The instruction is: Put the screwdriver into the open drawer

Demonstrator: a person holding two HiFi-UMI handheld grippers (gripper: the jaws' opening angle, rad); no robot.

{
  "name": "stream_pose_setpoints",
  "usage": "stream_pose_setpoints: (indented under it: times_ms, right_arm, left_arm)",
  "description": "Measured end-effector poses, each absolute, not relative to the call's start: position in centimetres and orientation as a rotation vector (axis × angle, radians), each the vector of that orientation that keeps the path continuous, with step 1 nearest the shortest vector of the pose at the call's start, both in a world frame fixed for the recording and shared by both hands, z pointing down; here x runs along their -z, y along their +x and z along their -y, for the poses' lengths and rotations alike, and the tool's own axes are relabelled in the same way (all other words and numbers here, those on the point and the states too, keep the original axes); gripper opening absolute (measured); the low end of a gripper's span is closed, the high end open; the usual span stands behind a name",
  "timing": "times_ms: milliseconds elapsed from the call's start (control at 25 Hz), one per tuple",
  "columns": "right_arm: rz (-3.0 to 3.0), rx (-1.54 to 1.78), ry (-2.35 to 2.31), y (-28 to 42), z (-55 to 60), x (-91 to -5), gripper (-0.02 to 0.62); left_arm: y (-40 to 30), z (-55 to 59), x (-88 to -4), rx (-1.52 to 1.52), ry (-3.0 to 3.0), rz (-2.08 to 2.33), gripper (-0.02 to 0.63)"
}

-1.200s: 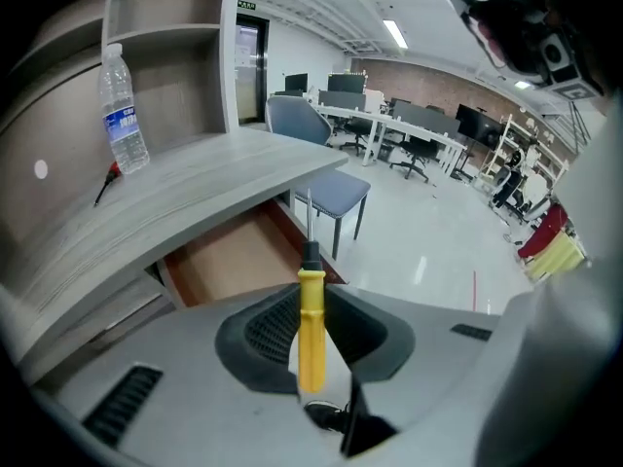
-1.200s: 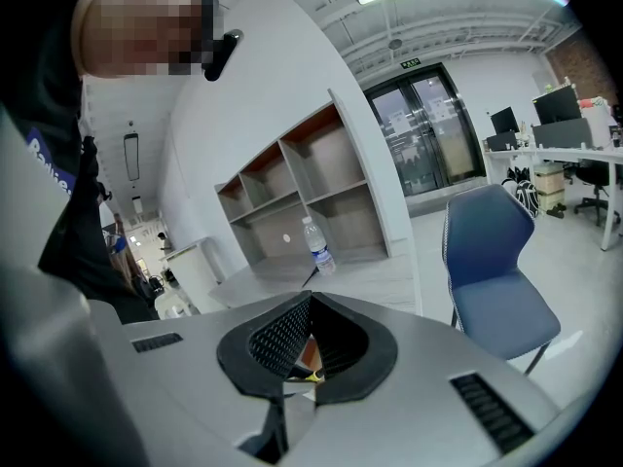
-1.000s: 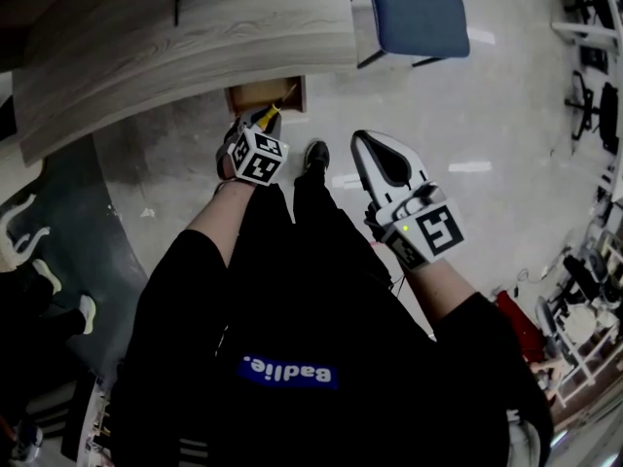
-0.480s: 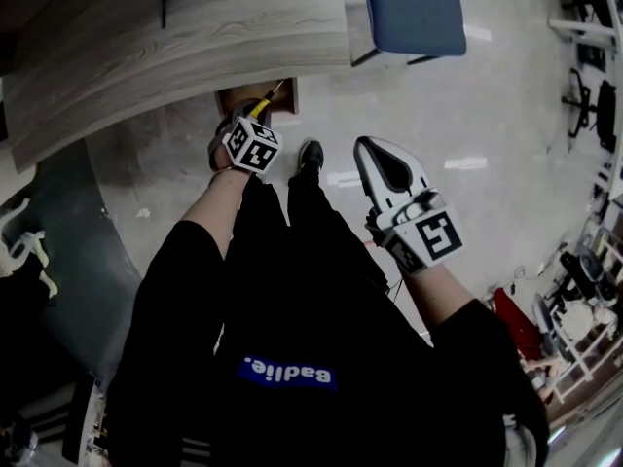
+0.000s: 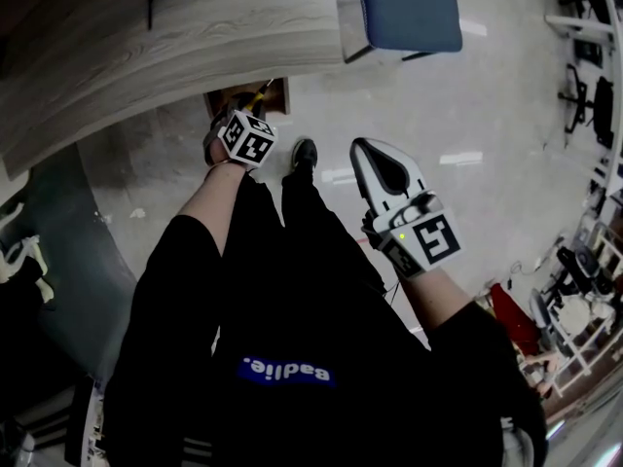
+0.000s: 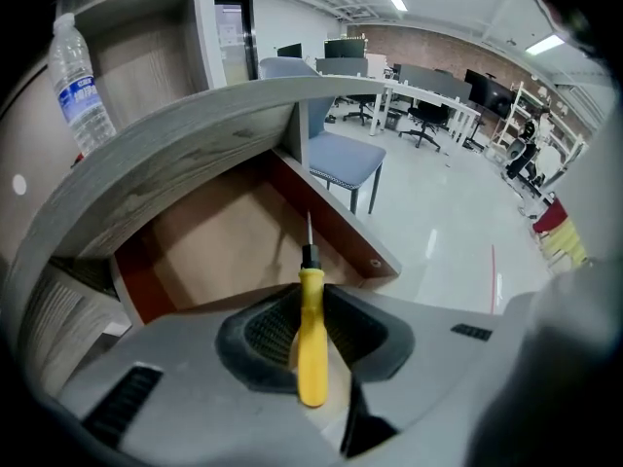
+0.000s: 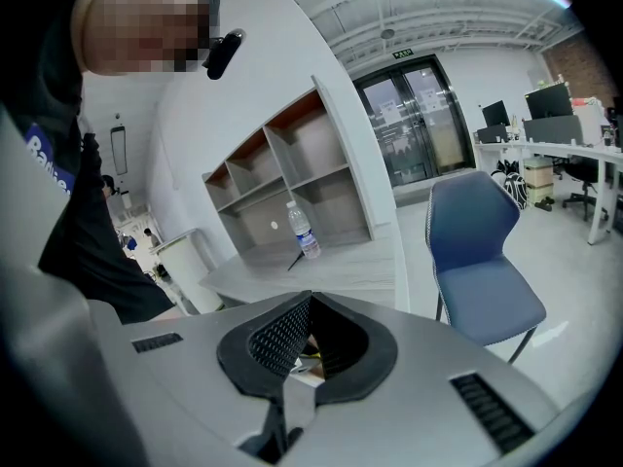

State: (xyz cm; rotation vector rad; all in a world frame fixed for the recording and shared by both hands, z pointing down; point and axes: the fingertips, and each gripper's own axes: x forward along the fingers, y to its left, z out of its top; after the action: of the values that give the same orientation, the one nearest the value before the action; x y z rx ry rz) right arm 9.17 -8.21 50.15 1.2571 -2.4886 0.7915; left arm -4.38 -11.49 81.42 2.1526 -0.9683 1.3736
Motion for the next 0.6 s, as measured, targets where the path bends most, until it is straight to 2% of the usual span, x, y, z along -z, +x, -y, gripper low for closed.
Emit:
stream_pose_setpoints:
  times_ms: [600]
  right_arm:
    - [2.460,-0.834,1.272,9.6,7.6,-51.0,0.029]
  left_arm:
    - [-4.6,12.3,-83.8,-1.424,2.124,0.952,0.075]
